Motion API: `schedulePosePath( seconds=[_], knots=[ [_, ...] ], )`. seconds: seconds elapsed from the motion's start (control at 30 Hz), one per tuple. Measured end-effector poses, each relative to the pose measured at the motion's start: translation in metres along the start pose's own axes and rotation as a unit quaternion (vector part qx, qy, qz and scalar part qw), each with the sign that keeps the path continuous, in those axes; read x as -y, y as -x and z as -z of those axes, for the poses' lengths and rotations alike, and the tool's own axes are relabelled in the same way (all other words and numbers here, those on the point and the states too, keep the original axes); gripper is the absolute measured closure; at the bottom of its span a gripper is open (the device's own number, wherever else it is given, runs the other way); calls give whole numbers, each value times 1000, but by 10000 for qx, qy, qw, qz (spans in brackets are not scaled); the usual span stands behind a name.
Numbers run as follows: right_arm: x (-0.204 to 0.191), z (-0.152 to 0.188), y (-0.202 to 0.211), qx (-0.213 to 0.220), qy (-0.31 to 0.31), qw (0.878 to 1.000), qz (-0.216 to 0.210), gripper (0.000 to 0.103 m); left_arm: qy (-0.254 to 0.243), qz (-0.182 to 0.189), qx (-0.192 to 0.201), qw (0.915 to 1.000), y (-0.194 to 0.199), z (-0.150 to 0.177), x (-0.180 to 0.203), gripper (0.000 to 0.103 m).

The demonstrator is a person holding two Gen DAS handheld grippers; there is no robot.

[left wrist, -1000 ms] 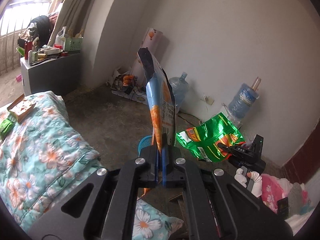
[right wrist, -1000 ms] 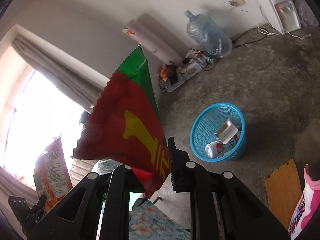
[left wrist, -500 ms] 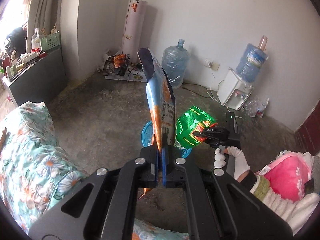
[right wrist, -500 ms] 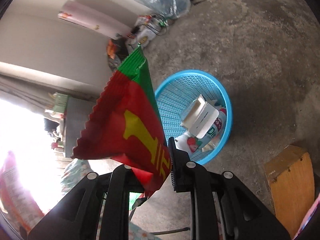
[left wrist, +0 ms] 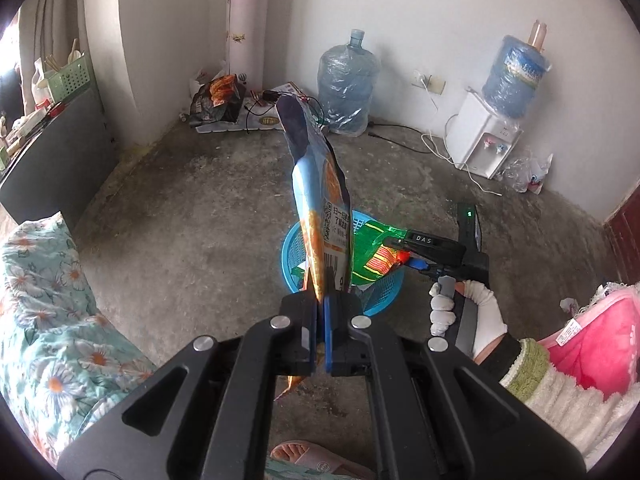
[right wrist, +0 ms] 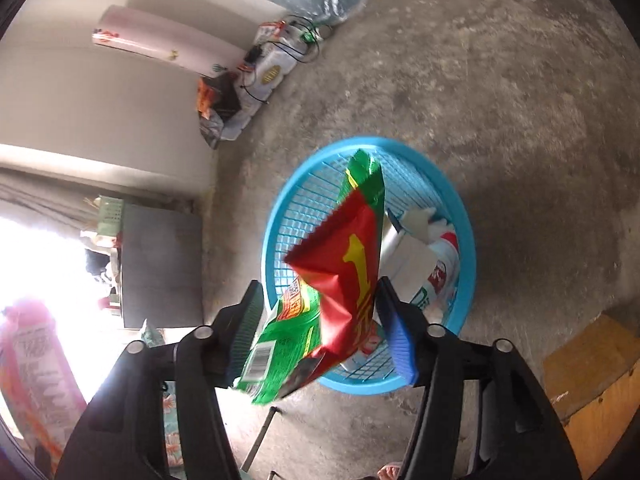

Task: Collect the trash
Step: 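Open the right tool over the basket to drop the green bag while the left tool drops the chip bag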

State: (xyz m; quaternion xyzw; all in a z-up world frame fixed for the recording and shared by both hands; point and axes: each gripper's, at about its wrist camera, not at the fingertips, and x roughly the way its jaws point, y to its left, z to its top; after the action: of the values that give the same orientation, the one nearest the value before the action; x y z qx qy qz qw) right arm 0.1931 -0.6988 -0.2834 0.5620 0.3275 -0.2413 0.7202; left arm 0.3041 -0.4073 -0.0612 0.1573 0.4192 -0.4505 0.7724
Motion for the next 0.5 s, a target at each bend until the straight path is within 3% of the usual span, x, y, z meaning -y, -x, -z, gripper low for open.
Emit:
schedulePosePath(
  seconds=[0.17, 0.3, 0.37, 0.5],
  knots=[
    [6, -6, 29, 321, -33, 9991, -267, 45, -259, 32, -211, 9994, -39, -17, 17, 102],
    [10, -2, 47, 450, -121, 9983, -358, 45, -865, -244, -314, 9955, -81, -30, 46, 102],
    [11, -1, 52, 484, -79, 9982, -338, 45, -1337, -519, -337, 9891, -105, -33, 66, 102],
    [11, 2, 57, 483, 30, 9985, -259, 45, -2228, -1059, -440, 9681, -163, -28, 100, 102]
  ],
)
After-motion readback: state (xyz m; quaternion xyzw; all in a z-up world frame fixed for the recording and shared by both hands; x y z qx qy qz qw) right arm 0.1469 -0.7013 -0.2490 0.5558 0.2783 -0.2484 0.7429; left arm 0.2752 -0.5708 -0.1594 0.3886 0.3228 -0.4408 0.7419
